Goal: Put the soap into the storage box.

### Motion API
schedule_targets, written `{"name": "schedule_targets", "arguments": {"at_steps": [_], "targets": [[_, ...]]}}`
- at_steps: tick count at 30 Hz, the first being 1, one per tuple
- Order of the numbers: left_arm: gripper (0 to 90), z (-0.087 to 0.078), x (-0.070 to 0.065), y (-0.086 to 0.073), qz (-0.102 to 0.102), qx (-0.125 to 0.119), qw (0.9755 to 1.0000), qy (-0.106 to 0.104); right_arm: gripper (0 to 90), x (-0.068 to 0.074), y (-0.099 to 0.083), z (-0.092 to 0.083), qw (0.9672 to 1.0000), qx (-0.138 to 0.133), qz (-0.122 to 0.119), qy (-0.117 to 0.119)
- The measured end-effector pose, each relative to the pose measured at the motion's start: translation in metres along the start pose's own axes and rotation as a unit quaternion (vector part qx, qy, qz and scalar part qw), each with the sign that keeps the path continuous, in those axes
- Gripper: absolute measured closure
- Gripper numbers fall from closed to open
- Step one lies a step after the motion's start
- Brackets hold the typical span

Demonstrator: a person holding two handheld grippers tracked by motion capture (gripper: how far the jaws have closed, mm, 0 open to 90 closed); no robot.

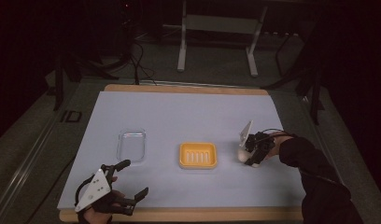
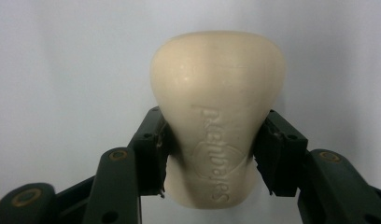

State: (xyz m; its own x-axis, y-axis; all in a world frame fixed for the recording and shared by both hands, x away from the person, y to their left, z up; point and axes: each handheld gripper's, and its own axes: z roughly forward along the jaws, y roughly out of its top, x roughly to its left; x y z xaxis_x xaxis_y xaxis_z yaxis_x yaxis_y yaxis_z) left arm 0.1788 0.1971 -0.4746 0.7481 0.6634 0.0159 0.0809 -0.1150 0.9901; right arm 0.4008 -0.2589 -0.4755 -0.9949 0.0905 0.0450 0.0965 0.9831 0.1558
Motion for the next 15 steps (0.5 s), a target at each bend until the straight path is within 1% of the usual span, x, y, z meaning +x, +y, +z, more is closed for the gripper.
{"name": "schedule_targets", "arguments": {"at_steps": [1, 2, 3, 4, 5, 6, 7, 8, 9, 10, 11, 12, 13, 14, 15], "targets": [[0.8, 0.0, 0.0, 0.0, 0.0, 0.0, 1.0, 0.0, 49.6, 0.0, 0.001, -0.002, 1.0, -0.003, 0.0, 0.003], [0.8, 0.0, 0.0, 0.0, 0.0, 0.0, 1.0, 0.0, 49.7, 0.001, 0.003, -0.005, 1.0, -0.003, -0.002, -0.005], [0.8, 0.0, 0.0, 0.0, 0.0, 0.0, 1.0, 0.0, 49.7, 0.001, 0.003, -0.006, 1.0, -0.004, 0.001, -0.002], [0.8, 0.0, 0.0, 0.0, 0.0, -0.001, 1.0, 0.0, 49.7, 0.001, 0.004, -0.008, 1.0, -0.003, -0.003, 0.0], [0.8, 0.0, 0.0, 0.0, 0.001, -0.001, 1.0, 0.0, 49.7, 0.0, 0.005, -0.01, 1.0, -0.006, -0.005, -0.005], [0.8, 0.0, 0.0, 0.0, 0.001, -0.001, 1.0, 0.0, 49.7, 0.0, 0.006, -0.012, 1.0, -0.006, -0.002, 0.0], [0.8, 0.0, 0.0, 0.0, 0.001, -0.001, 1.0, 0.0, 49.7, 0.001, 0.007, -0.014, 1.0, -0.004, -0.007, -0.001], [0.8, 0.0, 0.0, 0.0, 0.001, -0.001, 1.0, 0.0, 49.7, 0.002, 0.008, -0.017, 0.9999, -0.005, -0.006, -0.006], [0.8, 0.0, 0.0, 0.0, 0.001, -0.002, 1.0, 0.0, 49.7, 0.002, 0.01, -0.02, 1.0, -0.004, -0.005, -0.004], [0.8, 0.0, 0.0, 0.0, 0.001, -0.002, 1.0, 0.0, 49.7, 0.003, 0.011, -0.022, 0.9999, -0.004, -0.008, -0.009], [0.8, -0.001, 0.0, 0.0, 0.002, -0.002, 1.0, 0.0, 49.7, 0.004, 0.012, -0.025, 0.9999, -0.003, -0.005, -0.01], [0.8, -0.001, 0.0, 0.0, 0.002, -0.002, 1.0, 0.0, 49.7, 0.004, 0.013, -0.028, 0.9999, -0.005, -0.007, -0.007], [0.8, -0.001, 0.0, 0.0, 0.002, -0.003, 1.0, 0.001, 49.7, 0.004, 0.014, -0.031, 0.9999, -0.009, -0.01, -0.011], [0.8, -0.001, 0.0, 0.0, 0.002, -0.002, 1.0, 0.001, 49.7, 0.005, 0.015, -0.034, 0.9999, -0.008, -0.007, -0.011], [0.8, -0.001, 0.0, 0.0, 0.002, -0.002, 1.0, 0.001, 49.7, 0.005, 0.016, -0.037, 0.9998, -0.008, -0.01, -0.012]]}}
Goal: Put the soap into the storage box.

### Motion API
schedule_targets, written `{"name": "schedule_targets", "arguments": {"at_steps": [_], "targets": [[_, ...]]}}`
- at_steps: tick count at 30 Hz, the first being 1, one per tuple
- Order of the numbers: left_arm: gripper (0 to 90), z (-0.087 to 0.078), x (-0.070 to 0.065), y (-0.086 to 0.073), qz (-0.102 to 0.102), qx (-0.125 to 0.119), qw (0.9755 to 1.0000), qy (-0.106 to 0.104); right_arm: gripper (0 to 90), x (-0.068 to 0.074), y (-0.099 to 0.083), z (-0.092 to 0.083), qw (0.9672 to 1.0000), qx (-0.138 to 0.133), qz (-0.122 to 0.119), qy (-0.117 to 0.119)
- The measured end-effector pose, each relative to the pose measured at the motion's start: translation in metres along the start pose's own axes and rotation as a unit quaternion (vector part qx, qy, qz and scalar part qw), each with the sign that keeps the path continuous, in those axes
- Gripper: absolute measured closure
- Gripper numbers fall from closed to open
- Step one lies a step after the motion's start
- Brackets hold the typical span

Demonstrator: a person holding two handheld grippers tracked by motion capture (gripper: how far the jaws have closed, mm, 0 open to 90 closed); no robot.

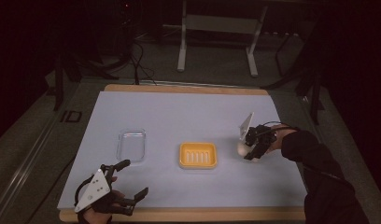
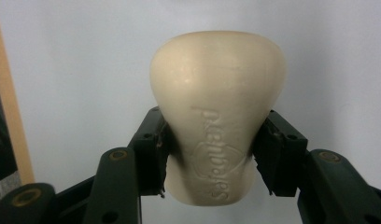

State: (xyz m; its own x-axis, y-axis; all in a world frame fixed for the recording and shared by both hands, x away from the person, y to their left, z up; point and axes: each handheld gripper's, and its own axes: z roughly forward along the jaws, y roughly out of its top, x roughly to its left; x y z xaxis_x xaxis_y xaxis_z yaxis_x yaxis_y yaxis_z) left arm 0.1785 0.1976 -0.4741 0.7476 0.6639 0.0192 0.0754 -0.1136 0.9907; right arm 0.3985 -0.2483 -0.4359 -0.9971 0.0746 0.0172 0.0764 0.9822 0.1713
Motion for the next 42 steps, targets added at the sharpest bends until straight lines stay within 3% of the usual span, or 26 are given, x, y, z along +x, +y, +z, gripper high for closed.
{"name": "schedule_targets", "arguments": {"at_steps": [9, 18, 42], "targets": [[0.8, 0.001, -0.001, 0.0, 0.002, 0.0, 1.0, -0.001, 49.7, 0.005, 0.015, -0.03, 0.9999, -0.001, 0.002, -0.015], [0.8, 0.001, -0.001, 0.0, 0.003, 0.002, 1.0, -0.003, 49.6, 0.009, 0.04, -0.047, 0.9998, -0.004, -0.004, -0.018], [0.8, 0.001, -0.002, 0.0, 0.002, -0.001, 1.0, -0.006, 49.6, 0.02, 0.109, -0.041, 0.9978, -0.022, -0.06, -0.019]]}}
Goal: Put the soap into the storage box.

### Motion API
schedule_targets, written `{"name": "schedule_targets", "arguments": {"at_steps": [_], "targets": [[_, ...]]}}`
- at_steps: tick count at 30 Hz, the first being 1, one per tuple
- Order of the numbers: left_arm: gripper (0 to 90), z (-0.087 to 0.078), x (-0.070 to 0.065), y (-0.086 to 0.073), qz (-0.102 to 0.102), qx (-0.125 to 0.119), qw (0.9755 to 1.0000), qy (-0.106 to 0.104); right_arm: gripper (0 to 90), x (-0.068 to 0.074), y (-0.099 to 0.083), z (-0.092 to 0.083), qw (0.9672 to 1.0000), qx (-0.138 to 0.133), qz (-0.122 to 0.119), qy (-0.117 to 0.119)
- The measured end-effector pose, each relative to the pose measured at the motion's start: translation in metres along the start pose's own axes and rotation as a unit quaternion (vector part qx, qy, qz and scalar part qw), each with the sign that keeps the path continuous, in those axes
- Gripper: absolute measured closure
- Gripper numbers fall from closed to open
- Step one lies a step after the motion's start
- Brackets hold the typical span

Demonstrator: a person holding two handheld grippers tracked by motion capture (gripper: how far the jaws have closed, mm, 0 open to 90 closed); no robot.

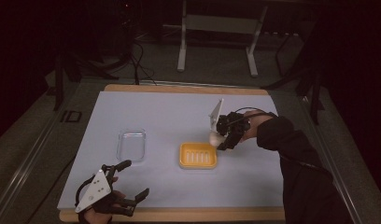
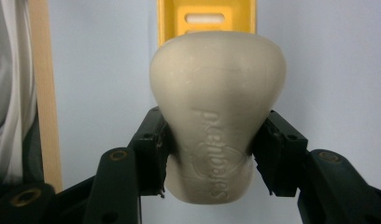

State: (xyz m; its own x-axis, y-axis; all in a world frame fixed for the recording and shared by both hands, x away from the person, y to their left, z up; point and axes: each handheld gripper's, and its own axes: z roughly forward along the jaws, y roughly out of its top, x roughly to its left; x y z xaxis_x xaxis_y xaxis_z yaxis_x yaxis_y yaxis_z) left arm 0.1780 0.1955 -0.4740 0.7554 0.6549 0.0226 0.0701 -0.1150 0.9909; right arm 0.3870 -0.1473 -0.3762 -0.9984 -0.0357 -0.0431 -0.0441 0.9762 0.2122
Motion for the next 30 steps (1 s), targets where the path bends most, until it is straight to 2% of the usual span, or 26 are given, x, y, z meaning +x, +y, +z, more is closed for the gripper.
{"name": "schedule_targets", "arguments": {"at_steps": [2, 4, 7, 10, 16, 18, 21, 23, 30], "targets": [[0.8, 0.0, 0.0, 0.0, 0.001, 0.001, 1.0, 0.0, 49.6, 0.001, 0.004, 0.003, 1.0, -0.005, -0.005, 0.002], [0.8, -0.001, 0.0, 0.0, 0.001, 0.0, 1.0, -0.001, 49.6, 0.002, 0.008, 0.006, 0.9997, -0.014, -0.02, 0.0], [0.8, -0.001, 0.0, 0.0, 0.001, -0.001, 1.0, -0.002, 49.6, 0.003, 0.015, 0.012, 0.9996, -0.015, -0.026, -0.001], [0.8, -0.001, 0.0, 0.0, 0.001, -0.002, 1.0, -0.002, 49.6, 0.003, 0.02, 0.017, 0.9992, -0.028, -0.03, 0.003], [0.8, -0.001, 0.0, 0.0, 0.001, -0.002, 1.0, -0.004, 49.6, 0.0, 0.023, 0.036, 0.9986, -0.045, -0.026, 0.009], [0.8, -0.001, 0.0, 0.0, 0.002, -0.001, 1.0, -0.005, 49.6, -0.001, 0.022, 0.044, 0.9985, -0.049, -0.022, 0.002], [0.8, 0.0, 0.0, 0.0, 0.002, 0.0, 1.0, -0.005, 49.5, -0.004, 0.02, 0.055, 0.9975, -0.067, -0.017, 0.011], [0.8, -0.001, 0.0, 0.0, 0.002, 0.0, 1.0, -0.005, 49.5, -0.004, 0.02, 0.064, 0.9979, -0.059, -0.025, 0.005], [0.8, 0.0, 0.0, 0.0, 0.003, 0.001, 1.0, -0.007, 49.5, -0.007, 0.015, 0.088, 0.9981, -0.059, -0.016, 0.012]]}}
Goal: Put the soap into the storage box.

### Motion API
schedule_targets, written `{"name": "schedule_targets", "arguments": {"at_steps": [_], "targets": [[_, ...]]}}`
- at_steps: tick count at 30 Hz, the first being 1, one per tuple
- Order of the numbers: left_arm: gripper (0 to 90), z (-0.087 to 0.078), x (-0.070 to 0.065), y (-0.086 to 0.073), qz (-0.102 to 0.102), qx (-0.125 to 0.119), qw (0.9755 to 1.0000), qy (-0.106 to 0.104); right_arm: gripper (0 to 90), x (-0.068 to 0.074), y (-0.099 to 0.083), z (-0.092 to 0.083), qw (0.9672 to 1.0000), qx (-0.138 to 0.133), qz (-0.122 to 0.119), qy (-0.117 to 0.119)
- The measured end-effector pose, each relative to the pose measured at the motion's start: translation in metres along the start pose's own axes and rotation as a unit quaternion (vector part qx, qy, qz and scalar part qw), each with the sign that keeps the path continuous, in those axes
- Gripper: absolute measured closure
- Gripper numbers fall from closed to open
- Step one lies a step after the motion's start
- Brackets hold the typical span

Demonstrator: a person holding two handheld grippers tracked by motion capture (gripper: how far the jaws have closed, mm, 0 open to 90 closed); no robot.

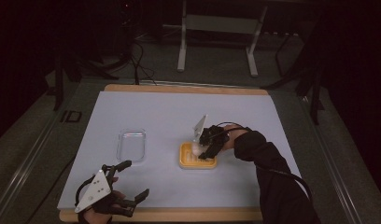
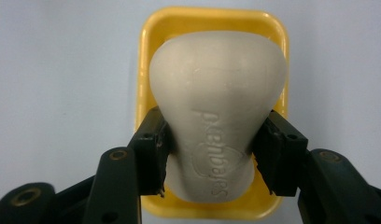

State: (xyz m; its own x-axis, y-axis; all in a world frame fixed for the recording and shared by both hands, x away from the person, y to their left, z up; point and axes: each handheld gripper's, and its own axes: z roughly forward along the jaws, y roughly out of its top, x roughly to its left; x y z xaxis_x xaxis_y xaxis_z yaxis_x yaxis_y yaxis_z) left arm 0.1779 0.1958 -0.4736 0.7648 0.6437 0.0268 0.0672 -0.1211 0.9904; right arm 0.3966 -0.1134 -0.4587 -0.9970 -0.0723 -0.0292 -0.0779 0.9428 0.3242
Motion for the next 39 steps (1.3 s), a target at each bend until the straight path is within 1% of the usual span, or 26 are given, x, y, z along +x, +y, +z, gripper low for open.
{"name": "schedule_targets", "arguments": {"at_steps": [8, 10, 13, 16, 19, 20, 24, 28, 29, 30, 31, 33, 37, 39], "targets": [[0.8, 0.0, 0.0, 0.0, -0.001, 0.001, 1.0, -0.002, 49.4, -0.003, -0.003, 0.02, 0.9998, -0.009, 0.016, 0.009], [0.8, 0.0, 0.0, 0.0, -0.001, 0.001, 1.0, -0.002, 49.3, -0.004, -0.003, 0.025, 0.9997, -0.005, 0.022, 0.008], [0.8, 0.0, 0.0, 0.0, 0.0, 0.001, 1.0, -0.003, 49.2, -0.003, -0.002, 0.03, 0.9997, -0.003, 0.023, 0.011], [0.8, 0.0, 0.0, 0.0, -0.001, 0.001, 1.0, -0.004, 48.3, -0.004, -0.002, 0.035, 0.9996, 0.008, 0.026, 0.004], [0.8, 0.0, 0.0, 0.0, 0.0, 0.001, 1.0, -0.004, 46.4, -0.004, -0.001, 0.036, 0.9994, 0.007, 0.032, 0.007], [0.8, 0.0, 0.0, 0.0, -0.001, 0.001, 1.0, -0.004, 45.5, -0.004, 0.0, 0.035, 0.9994, 0.003, 0.034, 0.008], [0.8, 0.0, 0.0, 0.0, -0.001, 0.001, 1.0, -0.003, 42.0, -0.003, 0.001, 0.025, 0.9994, -0.009, 0.032, 0.001], [0.8, 0.001, 0.0, 0.0, 0.0, 0.002, 1.0, -0.004, 39.5, -0.001, 0.002, 0.009, 0.9988, -0.02, 0.04, -0.02], [0.8, 0.001, 0.0, 0.0, 0.0, 0.003, 1.0, -0.003, 38.4, -0.001, 0.001, 0.005, 0.9985, -0.024, 0.044, -0.023], [0.8, 0.001, 0.0, 0.0, 0.0, 0.003, 1.0, -0.003, 35.4, -0.001, 0.001, -0.001, 0.998, -0.03, 0.048, -0.027], [0.8, 0.001, 0.0, 0.0, 0.0, 0.003, 1.0, -0.004, 32.9, -0.001, 0.0, -0.004, 0.9974, -0.032, 0.054, -0.034], [0.8, 0.001, -0.001, 0.0, 0.001, 0.004, 1.0, -0.004, 30.9, -0.001, -0.003, -0.012, 0.9958, -0.043, 0.067, -0.046], [0.8, 0.001, 0.0, 0.0, 0.0, 0.003, 1.0, -0.003, 21.7, -0.003, -0.009, -0.022, 0.9918, -0.04, 0.101, -0.068], [0.8, 0.001, 0.0, 0.0, 0.0, 0.003, 1.0, -0.003, 20.0, -0.003, -0.012, -0.025, 0.9895, -0.041, 0.116, -0.077]]}}
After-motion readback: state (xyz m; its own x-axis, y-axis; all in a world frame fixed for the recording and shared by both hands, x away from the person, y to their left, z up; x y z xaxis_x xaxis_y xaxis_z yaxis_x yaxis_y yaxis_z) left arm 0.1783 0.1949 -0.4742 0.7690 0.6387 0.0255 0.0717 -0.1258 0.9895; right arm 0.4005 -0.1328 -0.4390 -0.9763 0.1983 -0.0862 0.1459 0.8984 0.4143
